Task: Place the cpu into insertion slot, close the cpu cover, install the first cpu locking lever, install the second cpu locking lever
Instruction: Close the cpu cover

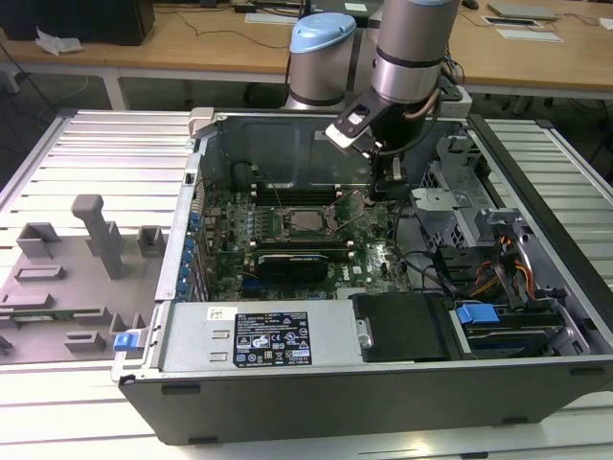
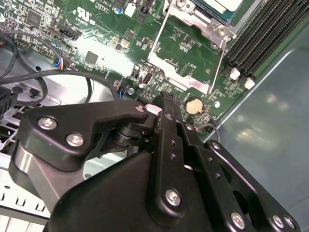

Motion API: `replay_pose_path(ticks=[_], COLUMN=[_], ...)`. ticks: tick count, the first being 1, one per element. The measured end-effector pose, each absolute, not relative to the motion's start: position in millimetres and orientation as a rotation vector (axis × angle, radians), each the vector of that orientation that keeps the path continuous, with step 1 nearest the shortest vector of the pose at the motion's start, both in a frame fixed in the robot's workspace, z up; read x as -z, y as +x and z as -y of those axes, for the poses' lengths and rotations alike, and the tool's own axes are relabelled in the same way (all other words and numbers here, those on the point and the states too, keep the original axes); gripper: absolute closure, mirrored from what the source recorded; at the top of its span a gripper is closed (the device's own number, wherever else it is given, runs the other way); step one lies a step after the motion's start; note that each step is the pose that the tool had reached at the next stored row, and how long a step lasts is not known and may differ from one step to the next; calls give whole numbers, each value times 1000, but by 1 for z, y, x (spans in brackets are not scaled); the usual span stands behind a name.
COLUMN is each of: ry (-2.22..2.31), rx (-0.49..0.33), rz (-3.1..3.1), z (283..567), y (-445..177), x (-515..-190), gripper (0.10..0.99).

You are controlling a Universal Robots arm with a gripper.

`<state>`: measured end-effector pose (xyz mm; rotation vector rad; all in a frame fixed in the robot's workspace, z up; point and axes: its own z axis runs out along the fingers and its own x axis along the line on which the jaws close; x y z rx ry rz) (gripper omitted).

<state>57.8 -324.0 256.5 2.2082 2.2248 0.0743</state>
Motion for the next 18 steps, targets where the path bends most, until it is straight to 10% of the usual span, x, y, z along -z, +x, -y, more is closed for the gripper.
replay_pose_path(ticks=[18], ry=[2208], rx=[-75], rz=[-2225], z=[322], y=[52], x=[-244], gripper=[980])
